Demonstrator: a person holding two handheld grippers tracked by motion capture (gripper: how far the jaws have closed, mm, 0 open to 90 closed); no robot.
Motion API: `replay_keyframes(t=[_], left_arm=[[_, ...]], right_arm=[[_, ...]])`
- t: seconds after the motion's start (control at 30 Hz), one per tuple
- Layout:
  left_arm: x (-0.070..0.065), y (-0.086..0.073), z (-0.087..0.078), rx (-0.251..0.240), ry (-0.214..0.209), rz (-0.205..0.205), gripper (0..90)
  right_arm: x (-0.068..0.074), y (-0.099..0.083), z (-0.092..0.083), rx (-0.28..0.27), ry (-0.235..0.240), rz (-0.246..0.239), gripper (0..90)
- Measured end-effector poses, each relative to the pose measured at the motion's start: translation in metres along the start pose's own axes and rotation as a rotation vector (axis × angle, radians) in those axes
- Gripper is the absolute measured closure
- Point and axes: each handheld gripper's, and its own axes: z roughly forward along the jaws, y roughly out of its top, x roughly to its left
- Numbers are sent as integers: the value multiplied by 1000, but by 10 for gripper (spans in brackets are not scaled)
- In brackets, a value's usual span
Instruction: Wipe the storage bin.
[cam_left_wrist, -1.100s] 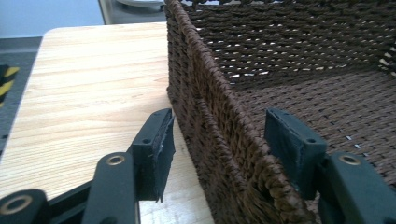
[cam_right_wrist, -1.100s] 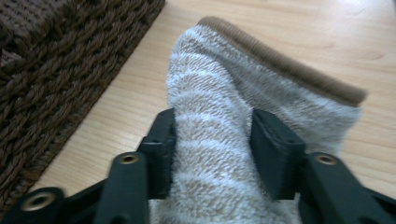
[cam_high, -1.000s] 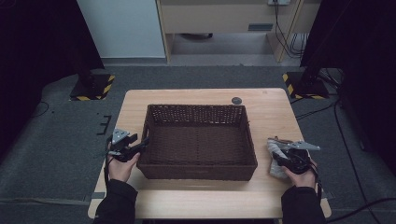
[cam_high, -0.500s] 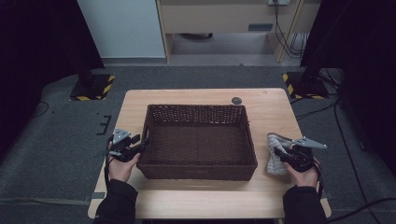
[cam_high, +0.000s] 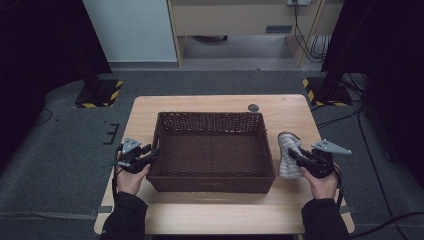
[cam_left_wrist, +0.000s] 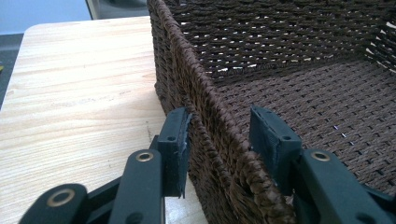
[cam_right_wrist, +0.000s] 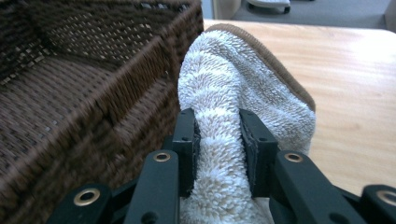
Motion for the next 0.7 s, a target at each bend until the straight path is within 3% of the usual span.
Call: replay_keyframes(t=[0.2, 0.5, 0.7], left_arm=[[2, -1, 1, 1, -22, -26, 572], [3, 0, 1, 4, -56, -30, 623], [3, 0, 2, 7, -56, -31, 620]], right_arm=[[4, 13, 5, -33, 16, 3, 712], [7, 32, 18, -84, 11, 19, 713], [12, 40, 37, -69, 20, -6, 714]])
